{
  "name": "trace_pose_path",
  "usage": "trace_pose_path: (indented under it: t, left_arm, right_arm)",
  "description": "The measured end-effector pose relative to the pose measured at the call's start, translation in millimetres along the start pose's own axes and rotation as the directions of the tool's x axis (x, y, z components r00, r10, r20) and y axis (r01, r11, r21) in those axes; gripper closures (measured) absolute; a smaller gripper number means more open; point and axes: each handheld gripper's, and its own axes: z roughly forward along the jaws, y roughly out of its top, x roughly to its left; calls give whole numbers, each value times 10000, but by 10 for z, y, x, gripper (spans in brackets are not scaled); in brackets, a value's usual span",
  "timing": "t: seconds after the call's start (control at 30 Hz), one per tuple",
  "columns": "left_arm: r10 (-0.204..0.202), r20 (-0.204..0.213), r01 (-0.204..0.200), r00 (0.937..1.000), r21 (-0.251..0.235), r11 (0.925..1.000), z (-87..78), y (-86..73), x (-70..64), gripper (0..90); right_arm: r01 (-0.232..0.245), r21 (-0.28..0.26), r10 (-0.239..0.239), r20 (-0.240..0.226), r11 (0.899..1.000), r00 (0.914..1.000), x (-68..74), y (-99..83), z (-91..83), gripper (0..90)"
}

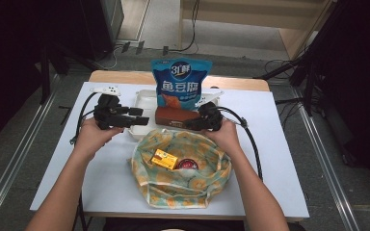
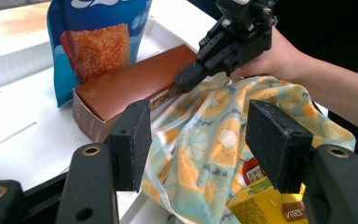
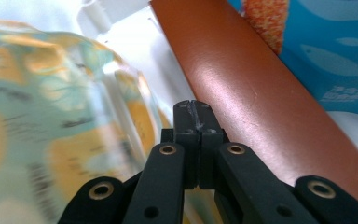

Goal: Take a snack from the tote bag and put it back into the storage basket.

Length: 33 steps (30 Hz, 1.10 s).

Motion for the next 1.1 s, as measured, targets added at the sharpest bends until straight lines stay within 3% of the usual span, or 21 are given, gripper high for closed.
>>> trace_pose_path:
  t: [0.77, 1.1]
  left_arm:
    - [-29, -24, 29, 10000, -4, 10000, -4, -3, 19, 412]
    - [-36, -28, 36, 10000, -35, 10000, -9, -3, 16, 412]
  right_arm:
    - [-677, -39, 678, 621, 9977, 9958, -187, 60, 136, 900]
    - [-126, 125, 119, 574, 9998, 9983, -81, 199, 272, 900]
